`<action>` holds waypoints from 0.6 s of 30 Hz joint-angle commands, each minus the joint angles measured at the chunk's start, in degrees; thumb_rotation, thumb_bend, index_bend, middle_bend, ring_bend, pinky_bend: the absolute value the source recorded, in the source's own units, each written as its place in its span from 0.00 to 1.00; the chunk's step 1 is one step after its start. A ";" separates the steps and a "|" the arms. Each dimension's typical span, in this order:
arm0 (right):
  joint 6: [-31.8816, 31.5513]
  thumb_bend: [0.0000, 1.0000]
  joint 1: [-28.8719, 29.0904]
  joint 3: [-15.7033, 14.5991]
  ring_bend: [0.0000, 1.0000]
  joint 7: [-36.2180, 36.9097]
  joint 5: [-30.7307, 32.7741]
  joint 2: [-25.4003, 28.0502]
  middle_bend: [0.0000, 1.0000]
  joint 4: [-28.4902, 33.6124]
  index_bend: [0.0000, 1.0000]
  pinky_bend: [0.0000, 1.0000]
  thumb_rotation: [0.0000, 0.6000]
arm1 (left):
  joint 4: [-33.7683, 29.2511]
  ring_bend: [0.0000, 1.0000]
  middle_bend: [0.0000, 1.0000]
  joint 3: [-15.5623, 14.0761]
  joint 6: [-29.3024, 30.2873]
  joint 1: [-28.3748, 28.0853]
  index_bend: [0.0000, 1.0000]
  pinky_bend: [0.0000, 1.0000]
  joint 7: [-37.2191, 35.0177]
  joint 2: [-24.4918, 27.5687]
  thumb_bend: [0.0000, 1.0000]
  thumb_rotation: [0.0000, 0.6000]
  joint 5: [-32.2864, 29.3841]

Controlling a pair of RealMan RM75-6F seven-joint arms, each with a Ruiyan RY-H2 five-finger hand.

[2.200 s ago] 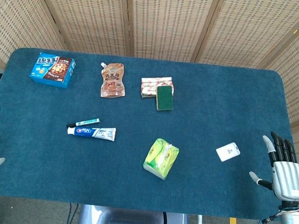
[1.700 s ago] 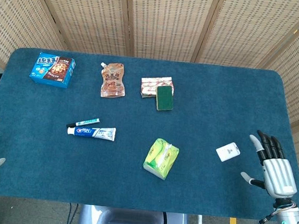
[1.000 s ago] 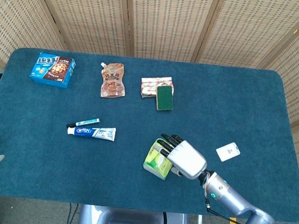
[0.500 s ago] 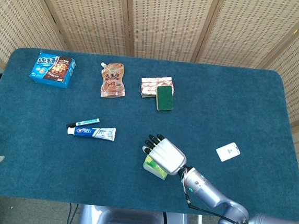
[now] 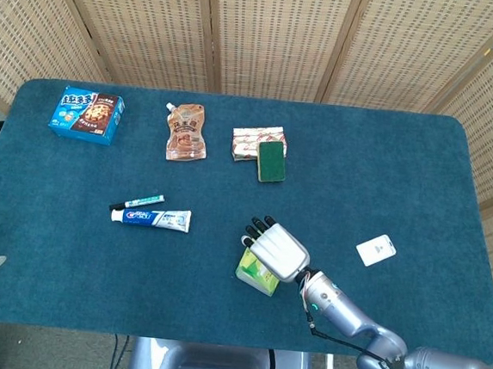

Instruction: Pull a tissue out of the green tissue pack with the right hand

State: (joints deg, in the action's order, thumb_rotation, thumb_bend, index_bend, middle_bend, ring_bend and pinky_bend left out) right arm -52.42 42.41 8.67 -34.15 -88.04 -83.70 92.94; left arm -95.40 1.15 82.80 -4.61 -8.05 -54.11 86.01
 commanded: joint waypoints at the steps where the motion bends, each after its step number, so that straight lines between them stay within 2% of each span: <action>1: -1.39 0.44 -0.21 -0.97 0.24 0.56 -1.93 1.94 0.33 0.66 0.36 0.33 1.00 | -0.07 0.00 0.00 0.01 -0.09 -0.06 0.00 0.00 0.11 0.01 0.00 1.00 -0.05; 9: -5.16 0.44 -1.90 -4.33 0.24 2.62 -6.91 6.15 0.31 -1.47 0.36 0.33 1.00 | -0.33 0.00 0.00 -0.13 -0.05 -0.08 0.00 0.00 0.71 -0.10 0.00 1.00 0.18; 18: -5.90 0.44 -2.14 -6.20 0.24 4.92 -8.80 5.43 0.31 -4.22 0.36 0.33 1.00 | -0.59 0.00 0.00 -0.27 -0.01 -0.05 0.00 0.00 1.56 -0.32 0.00 1.00 0.28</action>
State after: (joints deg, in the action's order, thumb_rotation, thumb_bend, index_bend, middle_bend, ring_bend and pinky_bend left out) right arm -58.27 40.25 2.57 -29.33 -96.71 -78.15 88.83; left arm -96.00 0.89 82.80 -4.65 -6.50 -54.42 86.29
